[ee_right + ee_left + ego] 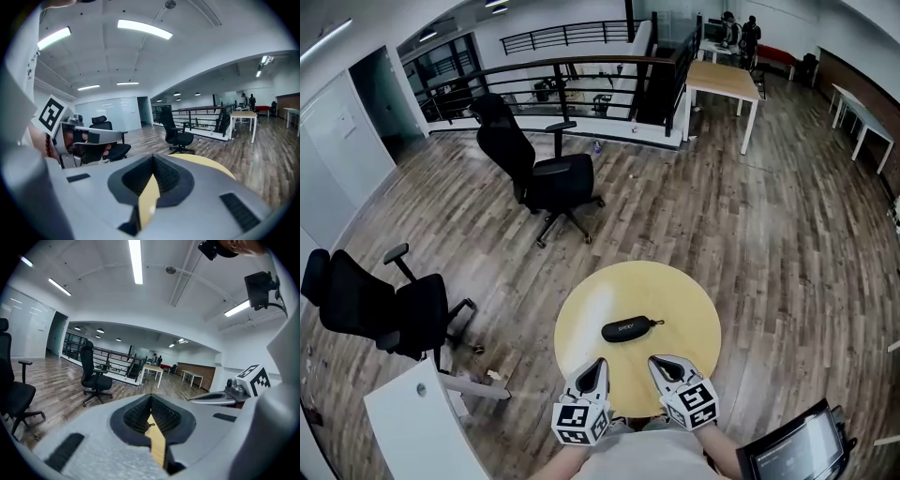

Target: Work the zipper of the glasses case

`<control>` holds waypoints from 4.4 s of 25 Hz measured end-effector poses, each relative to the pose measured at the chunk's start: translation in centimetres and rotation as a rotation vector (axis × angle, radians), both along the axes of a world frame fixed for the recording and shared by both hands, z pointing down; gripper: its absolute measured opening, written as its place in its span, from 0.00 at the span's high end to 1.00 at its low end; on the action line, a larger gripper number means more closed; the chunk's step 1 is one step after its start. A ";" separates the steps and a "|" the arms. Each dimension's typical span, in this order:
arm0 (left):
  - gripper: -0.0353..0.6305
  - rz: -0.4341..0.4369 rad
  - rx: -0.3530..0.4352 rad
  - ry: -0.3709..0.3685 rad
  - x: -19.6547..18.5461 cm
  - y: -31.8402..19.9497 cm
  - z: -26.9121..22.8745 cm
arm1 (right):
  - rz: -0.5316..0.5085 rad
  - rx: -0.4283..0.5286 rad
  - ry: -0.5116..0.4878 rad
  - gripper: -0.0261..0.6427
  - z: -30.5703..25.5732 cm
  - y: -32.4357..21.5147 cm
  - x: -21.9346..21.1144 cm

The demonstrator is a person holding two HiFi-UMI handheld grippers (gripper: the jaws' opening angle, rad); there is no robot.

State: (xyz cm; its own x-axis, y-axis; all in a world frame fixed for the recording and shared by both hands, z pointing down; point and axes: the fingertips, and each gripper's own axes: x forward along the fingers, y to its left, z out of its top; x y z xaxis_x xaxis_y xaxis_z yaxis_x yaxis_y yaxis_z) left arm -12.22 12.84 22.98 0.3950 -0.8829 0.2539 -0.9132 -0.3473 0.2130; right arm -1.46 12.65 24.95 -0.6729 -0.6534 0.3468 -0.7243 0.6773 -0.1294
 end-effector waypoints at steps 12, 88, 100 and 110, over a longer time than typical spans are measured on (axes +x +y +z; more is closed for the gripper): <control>0.94 0.022 -0.074 0.000 1.3 -1.5 2.7 | -0.033 -0.031 0.036 0.96 3.2 -1.8 2.6; 0.94 0.291 -0.442 -0.261 3.8 -17.2 27.0 | -1.521 0.208 0.868 0.96 29.5 -16.5 -2.6; 0.94 0.281 -0.434 -0.264 3.4 -17.5 27.1 | -1.331 0.048 0.947 0.96 28.8 -15.6 -1.5; 0.94 0.306 -0.431 -0.307 3.6 -17.1 27.3 | -1.018 -0.219 0.881 0.96 29.0 -11.5 -1.4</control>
State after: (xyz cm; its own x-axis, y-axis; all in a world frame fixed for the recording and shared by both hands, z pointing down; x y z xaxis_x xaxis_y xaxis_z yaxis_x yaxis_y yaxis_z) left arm -8.65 -4.23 50.29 0.4670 -0.5334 0.7053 -0.8273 -0.5451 0.1355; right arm -2.89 1.10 54.00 -0.3232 0.1183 0.9389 0.1812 0.9815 -0.0613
